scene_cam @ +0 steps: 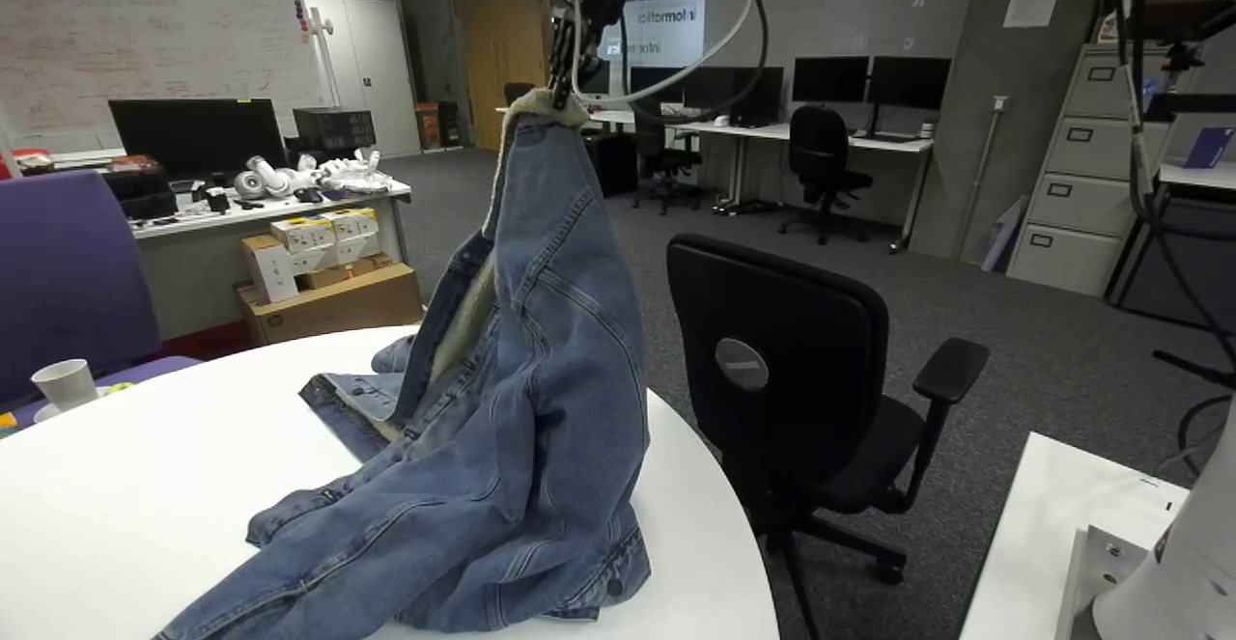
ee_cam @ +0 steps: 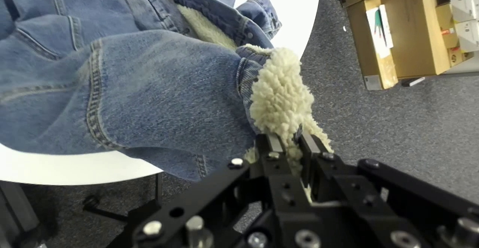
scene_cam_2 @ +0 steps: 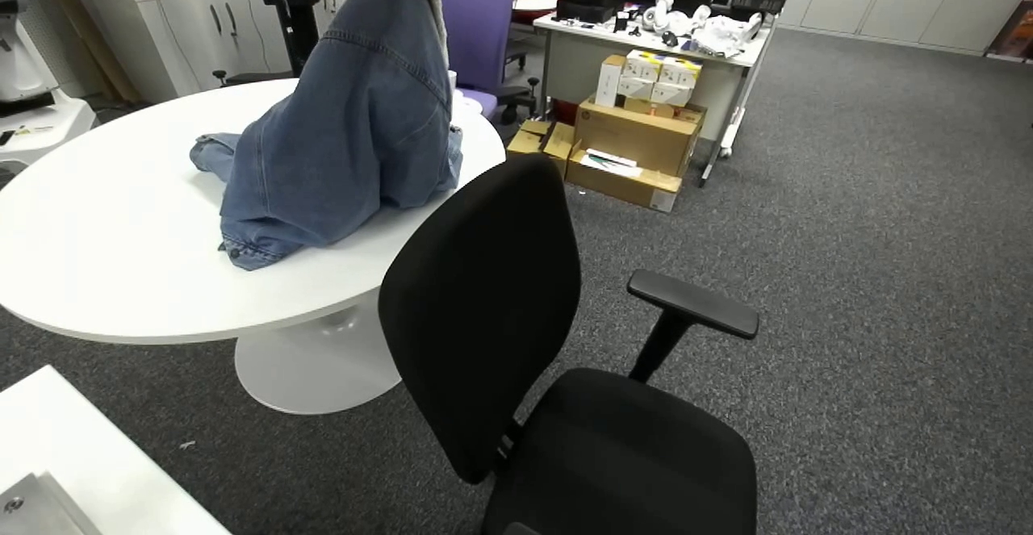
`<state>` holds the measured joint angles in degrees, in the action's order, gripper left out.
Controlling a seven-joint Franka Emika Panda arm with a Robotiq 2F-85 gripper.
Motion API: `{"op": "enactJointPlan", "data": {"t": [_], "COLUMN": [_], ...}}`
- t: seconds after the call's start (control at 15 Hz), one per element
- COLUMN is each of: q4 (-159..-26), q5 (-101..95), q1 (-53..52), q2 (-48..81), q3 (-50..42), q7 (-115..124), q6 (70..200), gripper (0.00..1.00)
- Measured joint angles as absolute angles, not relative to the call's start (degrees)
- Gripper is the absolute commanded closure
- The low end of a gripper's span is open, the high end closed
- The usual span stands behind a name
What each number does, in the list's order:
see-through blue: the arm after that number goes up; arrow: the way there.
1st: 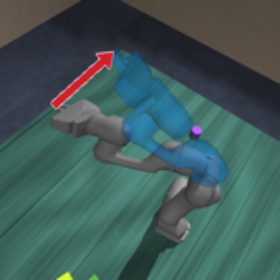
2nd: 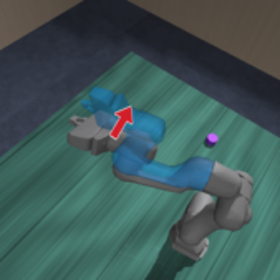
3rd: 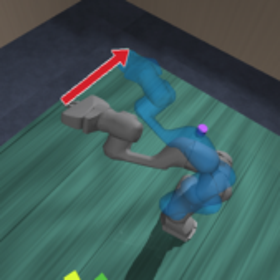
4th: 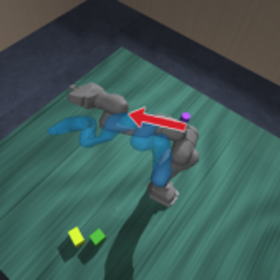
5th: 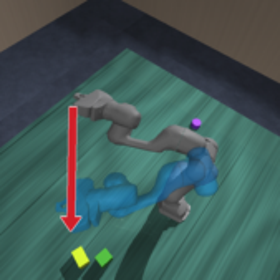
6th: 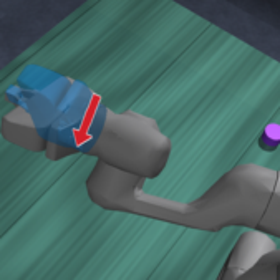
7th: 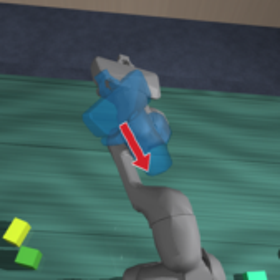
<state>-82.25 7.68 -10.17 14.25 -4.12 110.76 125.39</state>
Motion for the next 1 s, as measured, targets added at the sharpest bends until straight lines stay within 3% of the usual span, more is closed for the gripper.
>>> {"op": "enactJointPlan", "data": {"t": [0.13, 0.2, 0.8, 0.87, 1.0], "q4": [-85.01, -86.08, -88.71, -88.71, -88.71], "q5": [9.52, 10.13, 10.83, 10.83, 10.75], "q1": [-9.71, -9.41, -8.69, -8.69, -8.68], "q2": [12.09, 11.15, 9.19, 9.19, 9.36], "q3": [-3.27, -2.88, -2.21, -2.21, -2.17], "q7": [111.01, 111.01, 110.99, 110.99, 110.99], "q6": [125.04, 124.84, 124.66, 124.66, 124.66], "gripper": [0.96, 0.85, 0.85, 0.96, 0.96]}}
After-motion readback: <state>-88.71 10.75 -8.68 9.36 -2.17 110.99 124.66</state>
